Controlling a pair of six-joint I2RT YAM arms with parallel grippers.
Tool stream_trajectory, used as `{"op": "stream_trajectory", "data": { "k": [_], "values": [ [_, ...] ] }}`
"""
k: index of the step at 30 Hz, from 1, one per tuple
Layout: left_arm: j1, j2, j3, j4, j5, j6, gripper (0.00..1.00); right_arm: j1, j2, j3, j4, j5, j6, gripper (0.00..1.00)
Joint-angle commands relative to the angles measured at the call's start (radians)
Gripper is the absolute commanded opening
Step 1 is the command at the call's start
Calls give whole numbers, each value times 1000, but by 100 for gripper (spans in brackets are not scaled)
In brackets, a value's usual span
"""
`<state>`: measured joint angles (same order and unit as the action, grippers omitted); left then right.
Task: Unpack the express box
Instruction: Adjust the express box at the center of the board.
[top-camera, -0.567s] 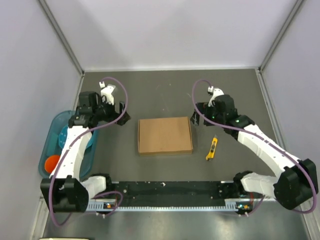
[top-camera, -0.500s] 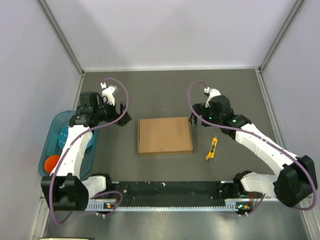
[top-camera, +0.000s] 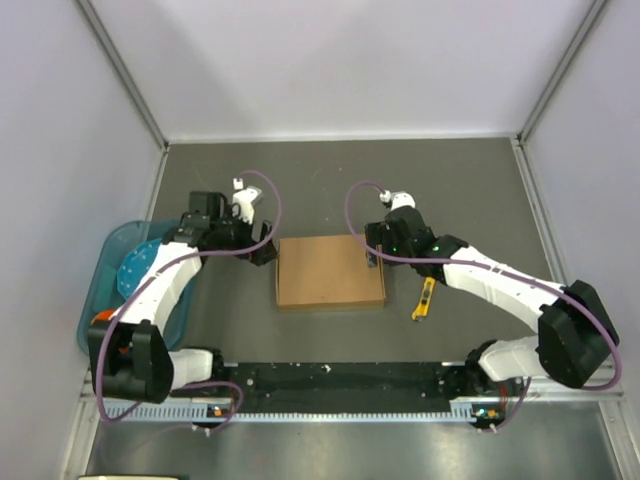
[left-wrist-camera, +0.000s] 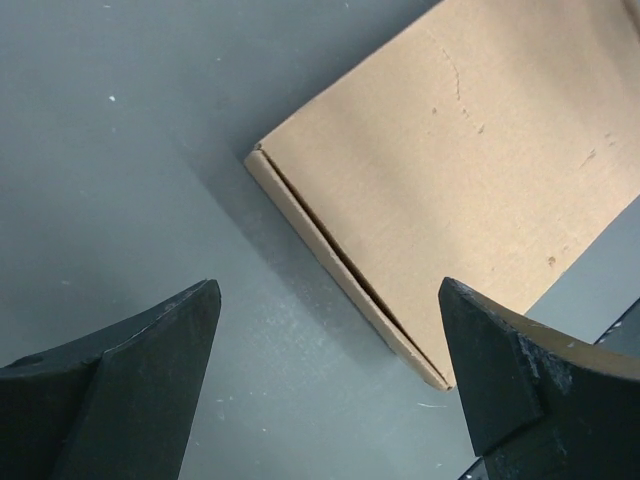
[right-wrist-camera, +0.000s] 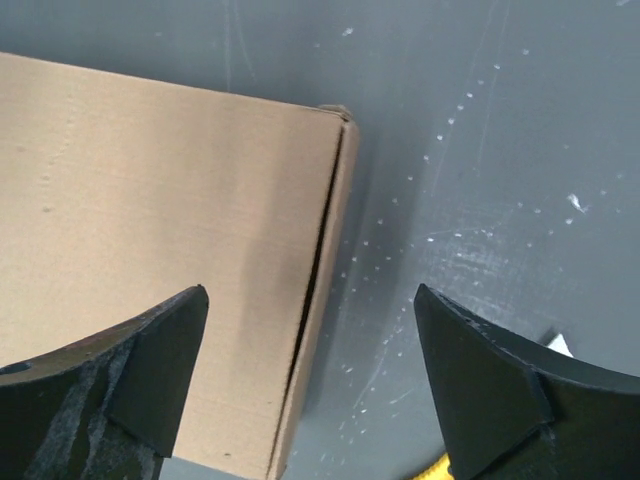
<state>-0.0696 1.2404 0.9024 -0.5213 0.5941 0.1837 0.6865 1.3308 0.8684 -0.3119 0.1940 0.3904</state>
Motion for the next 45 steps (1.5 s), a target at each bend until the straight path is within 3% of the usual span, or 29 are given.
{"op": "stream_trajectory", "data": {
  "k": [1, 6, 13, 31, 45],
  "values": [
    [-90, 25, -23, 32, -143, 56, 94, 18, -27, -23, 48, 97, 38, 84],
    [-116, 65, -37, 32, -223, 62, 74, 18, -53, -69, 50, 114, 41, 84],
    [-130, 120, -37, 32, -226, 59, 58, 21, -85, -98, 65, 114, 45, 83],
    [-160, 197, -14, 63, -202, 48, 54, 21, -65, -89, 70, 116, 51, 82],
    [-159, 47, 3, -2, -122, 31, 67, 21, -59, -94, 74, 99, 47, 81]
  ]
}}
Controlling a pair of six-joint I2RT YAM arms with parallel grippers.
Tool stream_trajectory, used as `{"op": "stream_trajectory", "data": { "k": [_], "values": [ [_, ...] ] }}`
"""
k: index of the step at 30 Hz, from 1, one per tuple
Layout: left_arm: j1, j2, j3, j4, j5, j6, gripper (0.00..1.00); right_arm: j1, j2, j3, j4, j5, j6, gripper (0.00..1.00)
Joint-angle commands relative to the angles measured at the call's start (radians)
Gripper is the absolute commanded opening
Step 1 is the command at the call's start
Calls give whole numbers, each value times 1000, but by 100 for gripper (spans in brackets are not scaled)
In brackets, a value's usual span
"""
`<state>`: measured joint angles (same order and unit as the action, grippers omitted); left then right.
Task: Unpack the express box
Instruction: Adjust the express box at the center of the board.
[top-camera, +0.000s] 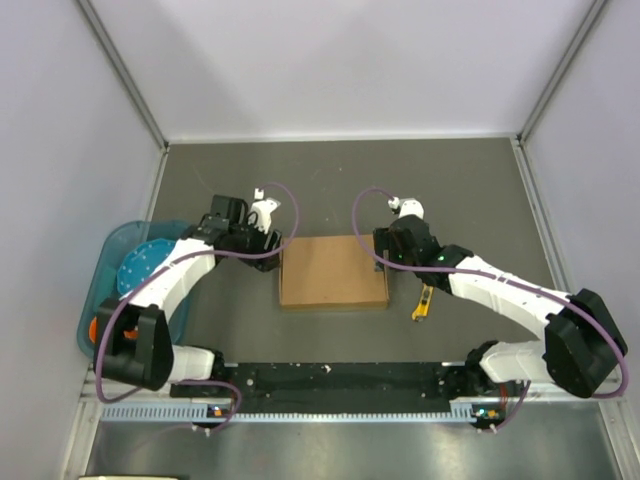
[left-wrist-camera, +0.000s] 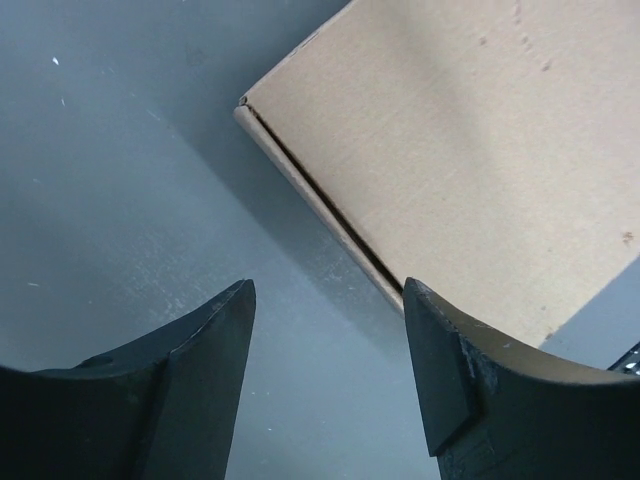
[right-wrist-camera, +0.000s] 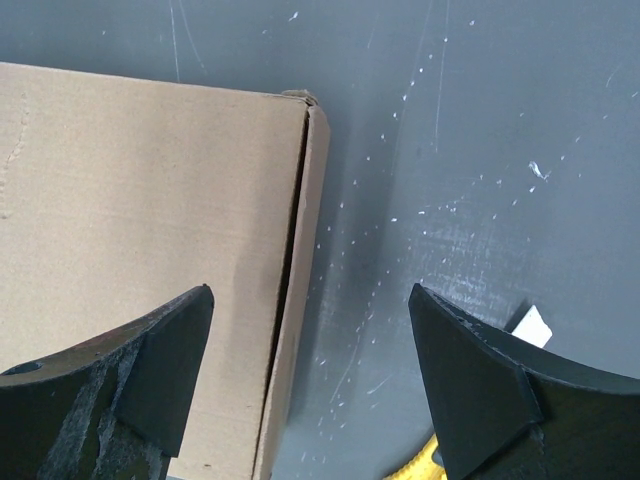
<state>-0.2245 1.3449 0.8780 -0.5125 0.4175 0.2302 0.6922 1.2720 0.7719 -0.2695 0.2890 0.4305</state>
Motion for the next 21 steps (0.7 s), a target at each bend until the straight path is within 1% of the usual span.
{"op": "stream_trajectory", "data": {
  "k": [1, 9, 16, 21],
  "values": [
    [-6, -59, 23, -9, 61, -15, 67, 15, 1, 3, 33, 6, 7, 81],
    [-12, 20, -5, 19, 33, 9, 67, 17, 4, 7, 35, -2, 10, 81],
    [-15, 57, -7, 51, 17, 9, 67, 15, 6, 10, 36, -5, 10, 81],
    [-21, 92, -16, 78, -26, 18, 67, 17, 4, 10, 38, -11, 10, 80]
  ]
}}
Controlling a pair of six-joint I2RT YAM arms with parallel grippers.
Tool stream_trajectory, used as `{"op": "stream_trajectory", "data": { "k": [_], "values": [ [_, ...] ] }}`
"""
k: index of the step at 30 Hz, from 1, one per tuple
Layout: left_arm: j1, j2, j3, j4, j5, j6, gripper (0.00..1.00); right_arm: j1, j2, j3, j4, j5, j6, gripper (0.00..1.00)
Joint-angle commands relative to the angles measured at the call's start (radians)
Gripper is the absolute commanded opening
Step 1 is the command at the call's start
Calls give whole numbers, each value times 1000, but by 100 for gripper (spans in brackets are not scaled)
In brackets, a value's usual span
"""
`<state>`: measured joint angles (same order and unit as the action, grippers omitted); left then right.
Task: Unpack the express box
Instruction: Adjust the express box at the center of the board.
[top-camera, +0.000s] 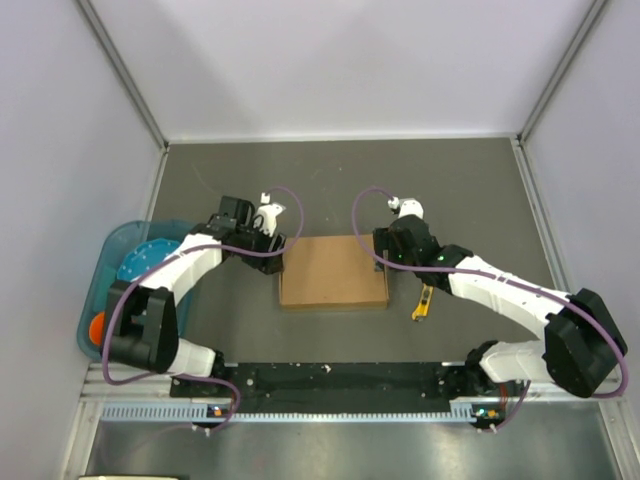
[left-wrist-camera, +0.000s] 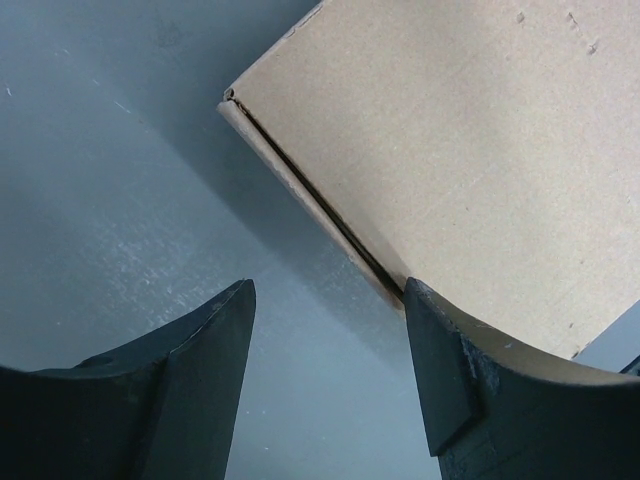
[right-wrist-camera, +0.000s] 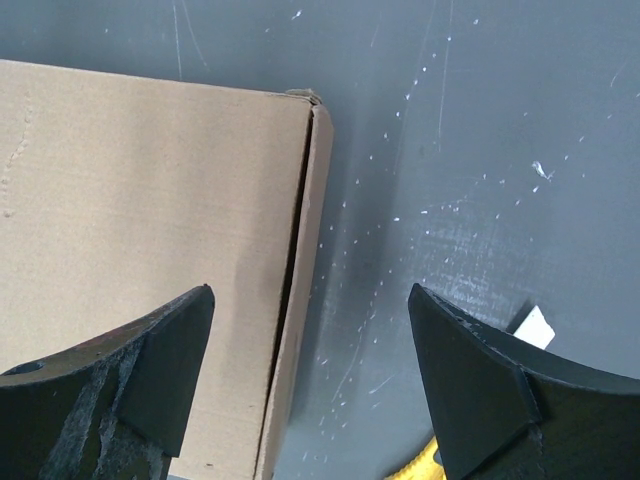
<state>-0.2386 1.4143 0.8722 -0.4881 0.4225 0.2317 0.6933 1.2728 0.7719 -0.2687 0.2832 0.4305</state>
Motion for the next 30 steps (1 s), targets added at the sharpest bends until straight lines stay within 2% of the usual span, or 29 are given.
{"op": "stream_trajectory", "data": {
  "k": [1, 10, 18, 24, 27, 28, 29, 30],
  "values": [
    [-7, 25, -12, 55, -39, 20, 66, 15, 3, 12, 37, -7, 10, 80],
    [-5, 9, -42, 60, -83, 41, 58, 15, 5, 13, 45, -18, 7, 80],
    [-5, -5, -50, 29, -80, 61, 41, 15, 11, 7, 51, -26, 8, 80],
    [-5, -6, -62, 43, -87, 61, 41, 15, 13, 0, 63, -29, 13, 80],
    [-10, 26, -47, 49, -114, 52, 30, 15, 17, -2, 66, -30, 13, 80],
    [-17, 47, -41, 52, -125, 47, 18, 15, 17, -3, 65, -30, 16, 80],
    [-21, 60, -33, 51, -137, 49, 0, 15, 19, -5, 68, -32, 16, 80],
    [-27, 74, -12, 43, -140, 43, 0, 15, 20, -6, 69, -32, 17, 80]
  ]
}}
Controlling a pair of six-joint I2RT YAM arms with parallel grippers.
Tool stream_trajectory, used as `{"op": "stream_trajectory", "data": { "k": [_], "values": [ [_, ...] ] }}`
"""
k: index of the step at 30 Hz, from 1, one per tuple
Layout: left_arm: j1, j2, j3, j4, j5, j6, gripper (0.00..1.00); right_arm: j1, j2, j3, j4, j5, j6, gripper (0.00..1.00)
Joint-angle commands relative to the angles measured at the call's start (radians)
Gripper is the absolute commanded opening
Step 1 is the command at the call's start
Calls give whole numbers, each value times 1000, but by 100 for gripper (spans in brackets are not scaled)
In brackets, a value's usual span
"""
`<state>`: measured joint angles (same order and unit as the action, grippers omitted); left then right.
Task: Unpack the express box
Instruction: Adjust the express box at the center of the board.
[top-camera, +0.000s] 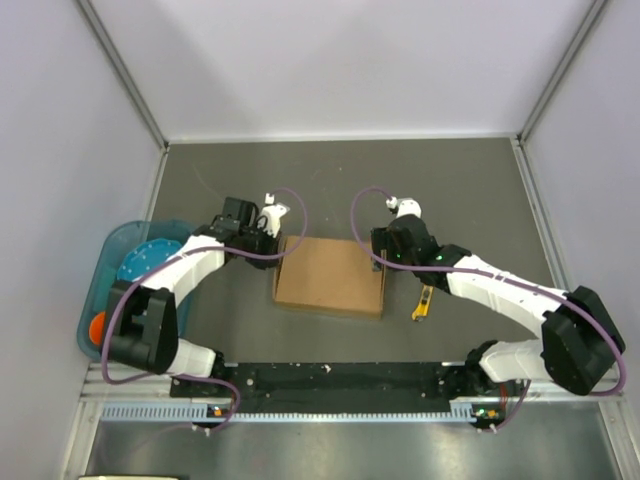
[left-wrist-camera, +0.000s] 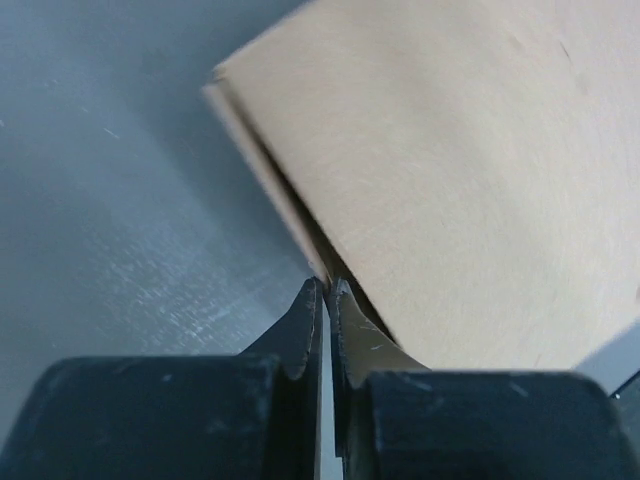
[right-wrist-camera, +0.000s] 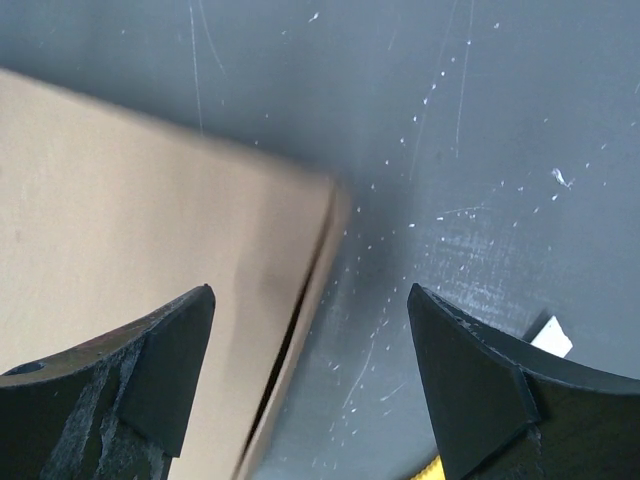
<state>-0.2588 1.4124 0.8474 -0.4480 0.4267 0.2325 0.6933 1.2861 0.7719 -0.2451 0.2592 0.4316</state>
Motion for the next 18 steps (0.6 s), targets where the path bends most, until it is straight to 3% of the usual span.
{"op": "stream_trajectory", "data": {
  "k": [1, 9, 18],
  "values": [
    [-7, 98, 24, -6, -143, 41, 0, 15, 9, -8, 46, -5, 16, 80],
    [-10, 36, 50, 12, -207, 13, 0, 15, 19, -11, 55, -15, 22, 80],
    [-59, -135, 246, 2, -499, 42, 0, 15, 4, 12, 61, -63, 39, 80]
  ]
}}
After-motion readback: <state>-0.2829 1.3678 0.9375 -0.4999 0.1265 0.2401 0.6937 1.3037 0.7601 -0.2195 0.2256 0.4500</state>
